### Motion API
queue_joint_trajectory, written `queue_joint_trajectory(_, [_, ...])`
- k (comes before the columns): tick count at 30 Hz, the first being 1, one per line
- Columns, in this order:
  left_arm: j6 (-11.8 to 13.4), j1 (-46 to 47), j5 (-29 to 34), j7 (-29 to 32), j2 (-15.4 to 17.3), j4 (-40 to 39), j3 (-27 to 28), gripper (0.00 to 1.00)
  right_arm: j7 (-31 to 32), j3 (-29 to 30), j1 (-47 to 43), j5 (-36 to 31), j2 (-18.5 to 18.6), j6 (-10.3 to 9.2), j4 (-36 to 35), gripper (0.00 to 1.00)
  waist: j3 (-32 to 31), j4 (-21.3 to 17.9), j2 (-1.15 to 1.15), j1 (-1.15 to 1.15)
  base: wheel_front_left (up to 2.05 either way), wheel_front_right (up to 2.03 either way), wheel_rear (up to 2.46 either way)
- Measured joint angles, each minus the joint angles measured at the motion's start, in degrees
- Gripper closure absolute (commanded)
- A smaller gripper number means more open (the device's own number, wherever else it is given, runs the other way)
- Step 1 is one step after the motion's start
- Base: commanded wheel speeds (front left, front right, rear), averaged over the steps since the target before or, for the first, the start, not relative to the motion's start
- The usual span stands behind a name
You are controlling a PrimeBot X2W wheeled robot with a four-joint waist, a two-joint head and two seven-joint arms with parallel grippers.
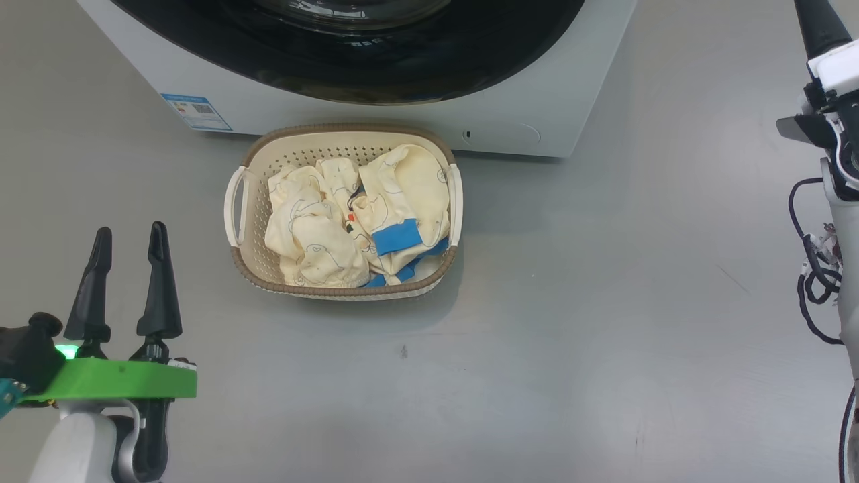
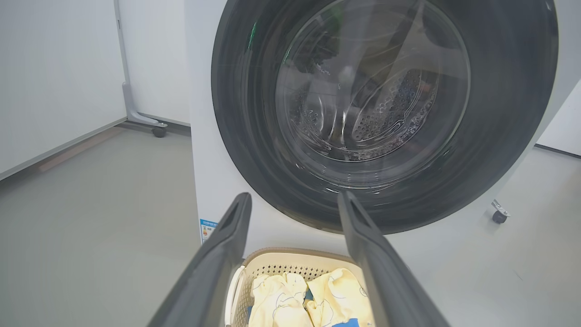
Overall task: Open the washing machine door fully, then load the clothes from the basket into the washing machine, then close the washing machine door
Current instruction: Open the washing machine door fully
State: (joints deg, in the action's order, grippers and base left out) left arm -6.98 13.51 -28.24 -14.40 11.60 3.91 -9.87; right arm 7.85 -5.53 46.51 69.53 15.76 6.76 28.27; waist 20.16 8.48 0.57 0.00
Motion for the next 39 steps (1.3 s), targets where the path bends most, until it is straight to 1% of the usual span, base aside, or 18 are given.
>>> queue_joint_trajectory(9, [0.0,1.1,0.0,0.0,-0.1,-0.9,-0.1,0.0,6.1,-0.2,5.1,3.9,0.2,0.0,1.2,1.0,2.7,1.6,0.0,0.0,0.0,0.0,0.0])
queue_joint_trajectory(21, [0.0,2.2,0.0,0.0,-0.9,-1.6,-1.2,0.0,12.9,-1.7,10.9,6.8,1.0,0.0,2.4,1.0,5.8,3.9,0.0,0.0,0.0,0.0,0.0])
queue_joint_trajectory(39, [0.0,3.7,-0.5,0.0,-3.0,-1.7,-1.2,0.0,16.4,-3.5,17.5,7.7,1.7,0.0,3.5,1.0,9.4,7.9,0.0,0.01,0.0,0.0,0.0])
